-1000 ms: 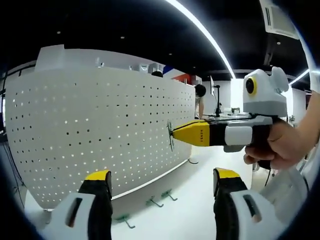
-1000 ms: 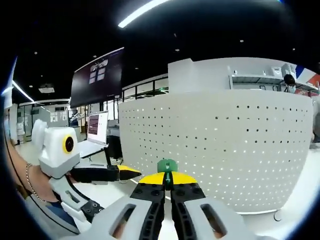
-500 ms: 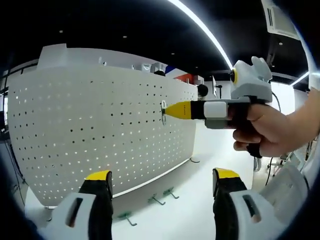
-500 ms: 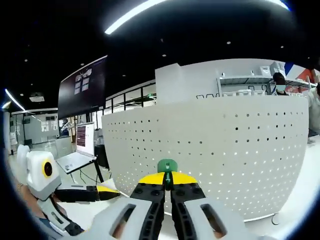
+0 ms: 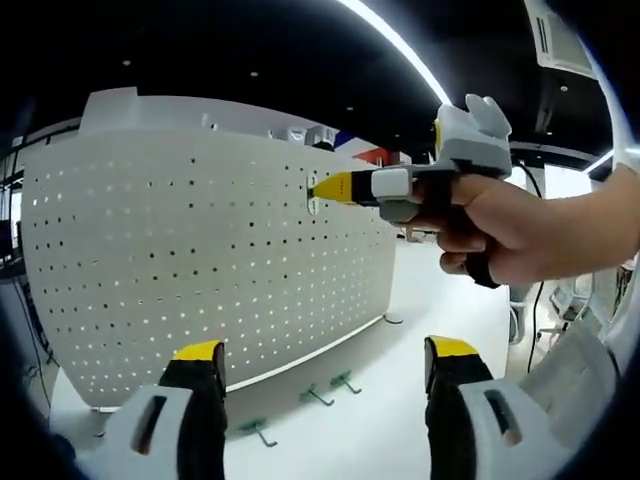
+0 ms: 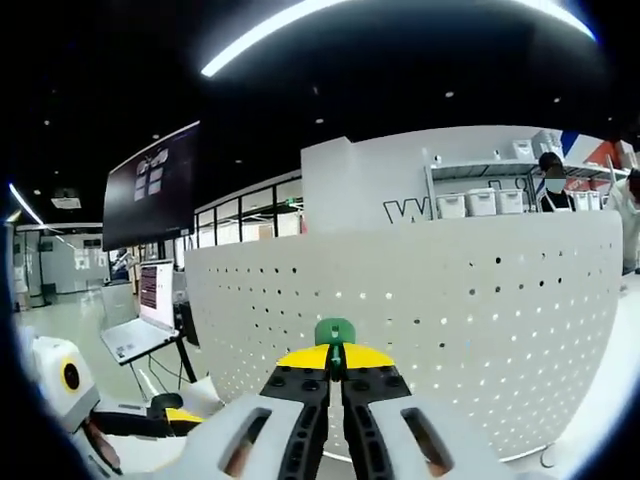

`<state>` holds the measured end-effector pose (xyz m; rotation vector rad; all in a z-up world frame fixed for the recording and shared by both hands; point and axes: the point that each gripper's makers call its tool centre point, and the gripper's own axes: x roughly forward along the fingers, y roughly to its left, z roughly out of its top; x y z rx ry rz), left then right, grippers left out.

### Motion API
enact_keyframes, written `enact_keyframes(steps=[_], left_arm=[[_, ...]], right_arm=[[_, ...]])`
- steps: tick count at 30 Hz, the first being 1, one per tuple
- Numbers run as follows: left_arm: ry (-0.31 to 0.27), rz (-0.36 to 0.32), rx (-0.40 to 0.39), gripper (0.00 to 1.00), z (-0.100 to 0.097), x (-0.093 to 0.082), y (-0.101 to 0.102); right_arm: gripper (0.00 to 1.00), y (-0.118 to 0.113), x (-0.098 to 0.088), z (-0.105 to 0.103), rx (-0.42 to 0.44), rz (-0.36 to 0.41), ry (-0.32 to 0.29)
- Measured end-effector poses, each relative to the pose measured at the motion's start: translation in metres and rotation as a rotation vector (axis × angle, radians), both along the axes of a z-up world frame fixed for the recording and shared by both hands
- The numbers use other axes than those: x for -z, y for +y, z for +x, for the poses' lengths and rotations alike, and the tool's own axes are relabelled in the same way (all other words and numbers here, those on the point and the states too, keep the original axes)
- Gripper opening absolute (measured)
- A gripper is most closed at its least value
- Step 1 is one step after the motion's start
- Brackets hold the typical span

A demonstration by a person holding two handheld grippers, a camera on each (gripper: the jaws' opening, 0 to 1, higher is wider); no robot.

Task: Insert the hook assembly into the mounting plate slot until the hook locks in place.

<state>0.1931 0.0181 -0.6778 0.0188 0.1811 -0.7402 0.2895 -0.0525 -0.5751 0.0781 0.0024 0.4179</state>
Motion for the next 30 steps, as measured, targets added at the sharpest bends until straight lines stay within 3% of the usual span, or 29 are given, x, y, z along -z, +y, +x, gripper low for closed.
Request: enact_keyframes(steps=[21,30], left_arm=[[0.005,-0.027,-0.021,0.82,-0.001,0.001,0.01],[0.006,-0.021,-0.033,0.82,0.0,0.003,0.015]], right_arm=[[0.0,0.004,-0.027,0.038,0.059,-0.005,-0.078],[0.0,0.018,-0.038,0.052,0.063,-0.026,-0.109]])
